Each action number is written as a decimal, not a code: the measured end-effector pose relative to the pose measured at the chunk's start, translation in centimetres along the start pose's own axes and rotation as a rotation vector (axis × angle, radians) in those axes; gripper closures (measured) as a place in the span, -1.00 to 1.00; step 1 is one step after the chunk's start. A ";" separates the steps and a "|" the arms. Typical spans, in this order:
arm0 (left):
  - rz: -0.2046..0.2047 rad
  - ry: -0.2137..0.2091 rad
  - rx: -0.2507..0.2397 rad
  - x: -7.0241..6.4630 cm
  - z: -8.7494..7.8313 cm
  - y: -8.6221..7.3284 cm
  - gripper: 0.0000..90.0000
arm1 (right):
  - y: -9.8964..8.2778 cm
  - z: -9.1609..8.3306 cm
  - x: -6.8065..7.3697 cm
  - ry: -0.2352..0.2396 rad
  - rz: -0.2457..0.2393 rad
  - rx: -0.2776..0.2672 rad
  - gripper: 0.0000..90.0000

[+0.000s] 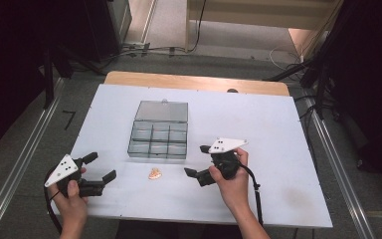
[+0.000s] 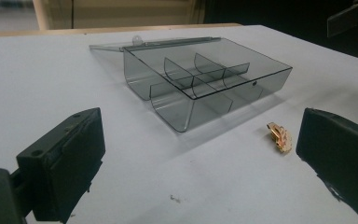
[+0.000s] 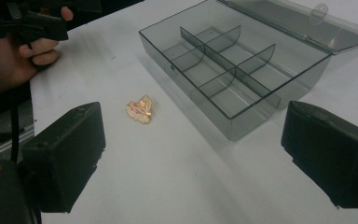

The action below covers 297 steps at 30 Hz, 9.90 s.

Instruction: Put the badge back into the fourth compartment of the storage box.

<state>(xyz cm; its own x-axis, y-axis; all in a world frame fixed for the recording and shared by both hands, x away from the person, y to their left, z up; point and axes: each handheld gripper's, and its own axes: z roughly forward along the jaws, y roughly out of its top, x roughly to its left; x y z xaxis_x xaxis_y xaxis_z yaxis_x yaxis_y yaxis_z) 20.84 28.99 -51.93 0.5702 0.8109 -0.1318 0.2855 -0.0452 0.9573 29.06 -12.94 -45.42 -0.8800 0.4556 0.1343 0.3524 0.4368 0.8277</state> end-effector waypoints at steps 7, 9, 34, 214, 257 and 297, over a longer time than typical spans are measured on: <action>0.001 -0.001 0.000 0.0 0.0 0.0 -0.96 | 0.4 0.8 0.4 0.022 -0.007 0.005 -0.86; 0.001 -0.001 0.001 0.0 0.0 0.0 -0.96 | 0.5 1.0 0.5 0.028 -0.013 0.006 -0.86; -0.001 -0.004 -0.001 0.0 0.0 0.0 -0.96 | 1.0 4.6 2.0 0.112 -0.037 0.064 -0.73; 0.017 0.011 -0.024 -0.3 -0.3 0.0 -1.00 | 3.9 8.6 3.8 0.186 -0.106 0.065 0.95; 0.007 0.010 -0.032 -0.1 -0.4 0.0 -1.00 | 6.1 9.4 2.9 0.166 -0.080 0.038 0.95; 0.001 0.009 -0.036 -0.1 -0.5 0.0 -1.00 | 7.7 11.3 1.9 0.130 -0.052 0.027 0.95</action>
<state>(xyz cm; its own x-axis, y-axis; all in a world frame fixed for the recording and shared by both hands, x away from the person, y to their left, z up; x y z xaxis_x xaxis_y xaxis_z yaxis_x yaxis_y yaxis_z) 20.42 29.19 -51.81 0.5630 0.8164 -0.1288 0.2570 -0.0248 0.9661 33.71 0.07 -44.93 -0.9305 0.3280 0.1629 0.3123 0.4782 0.8209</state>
